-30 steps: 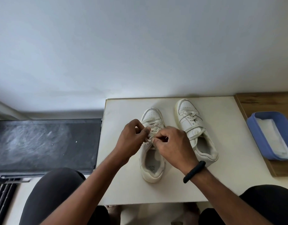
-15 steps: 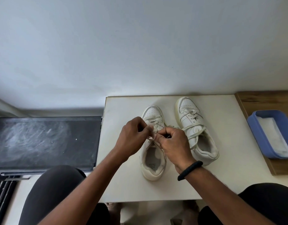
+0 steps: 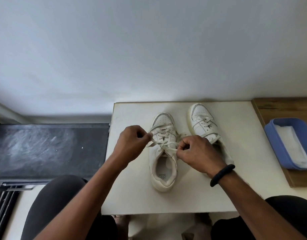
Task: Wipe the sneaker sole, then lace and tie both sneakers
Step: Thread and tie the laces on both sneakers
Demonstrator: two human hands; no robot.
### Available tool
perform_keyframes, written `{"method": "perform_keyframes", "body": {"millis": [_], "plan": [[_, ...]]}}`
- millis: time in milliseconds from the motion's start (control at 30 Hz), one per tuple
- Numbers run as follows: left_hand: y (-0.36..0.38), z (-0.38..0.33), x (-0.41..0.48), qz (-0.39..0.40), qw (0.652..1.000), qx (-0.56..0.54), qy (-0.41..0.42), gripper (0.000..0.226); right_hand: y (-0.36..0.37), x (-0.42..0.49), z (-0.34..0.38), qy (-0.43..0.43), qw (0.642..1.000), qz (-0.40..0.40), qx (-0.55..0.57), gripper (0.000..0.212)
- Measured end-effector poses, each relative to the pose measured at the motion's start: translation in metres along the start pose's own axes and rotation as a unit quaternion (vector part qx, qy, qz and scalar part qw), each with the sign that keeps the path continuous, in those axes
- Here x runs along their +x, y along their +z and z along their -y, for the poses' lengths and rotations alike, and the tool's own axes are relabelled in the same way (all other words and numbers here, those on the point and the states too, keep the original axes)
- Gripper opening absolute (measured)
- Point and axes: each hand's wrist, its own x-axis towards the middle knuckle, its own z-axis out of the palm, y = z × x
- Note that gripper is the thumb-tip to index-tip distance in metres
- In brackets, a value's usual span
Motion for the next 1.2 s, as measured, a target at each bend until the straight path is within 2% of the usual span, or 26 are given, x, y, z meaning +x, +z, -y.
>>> {"method": "perform_keyframes", "body": {"millis": [167,333,800,967,1067,1200], "plan": [[-0.002,0.001,0.0,-0.003,1.0,0.023,0.012,0.026,-0.004,0.0,0.0,0.008,1.0,0.013,-0.026,0.008],[0.002,0.007,-0.007,-0.034,0.994,0.097,0.031,0.026,-0.008,-0.004,-0.002,0.014,0.996,0.022,-0.081,0.009],[0.009,0.015,-0.007,-0.066,0.99,0.12,0.039,0.026,-0.012,-0.01,-0.003,0.012,0.988,-0.006,-0.152,0.009],[0.013,0.017,-0.006,-0.084,0.987,0.13,0.05,0.026,-0.013,-0.012,-0.001,0.009,0.988,0.016,-0.154,0.026],[0.014,0.017,-0.005,-0.089,0.985,0.132,0.061,0.026,-0.013,-0.011,-0.002,0.004,0.986,0.017,-0.167,0.014],[0.013,0.016,-0.004,-0.096,0.982,0.149,0.066,0.026,-0.012,-0.012,-0.001,-0.009,0.984,0.005,-0.176,0.014]]}}
